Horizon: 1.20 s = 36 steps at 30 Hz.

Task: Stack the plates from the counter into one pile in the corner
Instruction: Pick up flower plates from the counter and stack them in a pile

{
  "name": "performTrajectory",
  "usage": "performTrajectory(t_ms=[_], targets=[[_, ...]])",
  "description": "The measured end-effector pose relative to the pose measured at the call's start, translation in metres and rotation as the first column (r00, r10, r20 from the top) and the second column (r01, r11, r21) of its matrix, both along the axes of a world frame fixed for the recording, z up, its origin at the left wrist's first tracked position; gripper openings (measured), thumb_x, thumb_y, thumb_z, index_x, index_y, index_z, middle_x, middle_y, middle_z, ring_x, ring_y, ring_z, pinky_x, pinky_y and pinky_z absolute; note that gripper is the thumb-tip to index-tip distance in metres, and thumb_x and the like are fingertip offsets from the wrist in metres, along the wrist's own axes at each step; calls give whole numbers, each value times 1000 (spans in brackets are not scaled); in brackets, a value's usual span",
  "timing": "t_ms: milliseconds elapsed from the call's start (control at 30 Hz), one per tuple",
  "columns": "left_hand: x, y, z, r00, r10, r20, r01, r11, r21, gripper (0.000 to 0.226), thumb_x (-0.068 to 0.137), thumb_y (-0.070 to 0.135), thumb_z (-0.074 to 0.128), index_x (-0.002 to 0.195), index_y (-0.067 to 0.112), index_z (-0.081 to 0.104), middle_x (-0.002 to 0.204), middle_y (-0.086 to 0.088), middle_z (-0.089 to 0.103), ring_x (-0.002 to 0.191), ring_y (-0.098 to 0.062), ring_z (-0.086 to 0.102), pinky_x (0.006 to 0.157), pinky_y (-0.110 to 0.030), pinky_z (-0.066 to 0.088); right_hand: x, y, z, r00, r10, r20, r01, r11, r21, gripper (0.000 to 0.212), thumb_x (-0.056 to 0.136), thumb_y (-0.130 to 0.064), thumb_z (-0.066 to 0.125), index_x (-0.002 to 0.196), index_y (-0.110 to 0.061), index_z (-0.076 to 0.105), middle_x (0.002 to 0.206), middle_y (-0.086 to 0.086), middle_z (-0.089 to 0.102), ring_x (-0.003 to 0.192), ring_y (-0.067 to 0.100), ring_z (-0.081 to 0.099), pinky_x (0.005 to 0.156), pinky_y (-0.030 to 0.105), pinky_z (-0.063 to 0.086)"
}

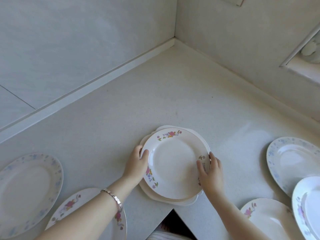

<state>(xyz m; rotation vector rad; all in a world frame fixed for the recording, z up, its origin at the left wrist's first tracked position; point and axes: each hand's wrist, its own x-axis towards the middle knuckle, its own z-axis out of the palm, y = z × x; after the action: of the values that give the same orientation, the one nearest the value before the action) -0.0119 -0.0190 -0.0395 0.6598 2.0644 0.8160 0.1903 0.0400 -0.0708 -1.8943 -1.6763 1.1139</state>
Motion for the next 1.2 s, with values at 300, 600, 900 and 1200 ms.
performTrajectory(t_ms=[300,600,900,1200], targets=[[16,-5,-3,836,302,457,-364,930,52,45,101,24,30,146,22,28,148,2,38,129,-12,39,95,-23,30,-2,7,-11,980,-93,-176,77,992,-95,48,96,-14,42,142,-7,34,144,10,35,133,26,35,112,34,27],[-6,-24,3,971,196,134,-197,980,-1,40,96,16,44,135,10,46,139,-7,51,127,-19,47,100,-26,36,-14,2,13,977,119,179,-138,985,100,50,90,-16,50,138,-6,39,146,15,31,132,35,23,108,41,26],[-85,-138,4,884,462,-72,-459,887,50,35,88,-1,44,63,21,56,64,2,62,68,-27,63,63,-30,45,-143,-69,52,495,864,88,-830,501,-245,35,94,-28,43,125,-17,54,120,4,62,107,20,58,92,27,45],[-148,-247,2,811,582,-55,-577,812,82,33,85,-3,43,64,15,60,68,-3,65,73,-26,62,72,-33,46,-216,-135,-3,457,841,290,-742,540,-397,37,92,-35,48,117,-9,52,123,12,57,113,28,55,87,29,42]])
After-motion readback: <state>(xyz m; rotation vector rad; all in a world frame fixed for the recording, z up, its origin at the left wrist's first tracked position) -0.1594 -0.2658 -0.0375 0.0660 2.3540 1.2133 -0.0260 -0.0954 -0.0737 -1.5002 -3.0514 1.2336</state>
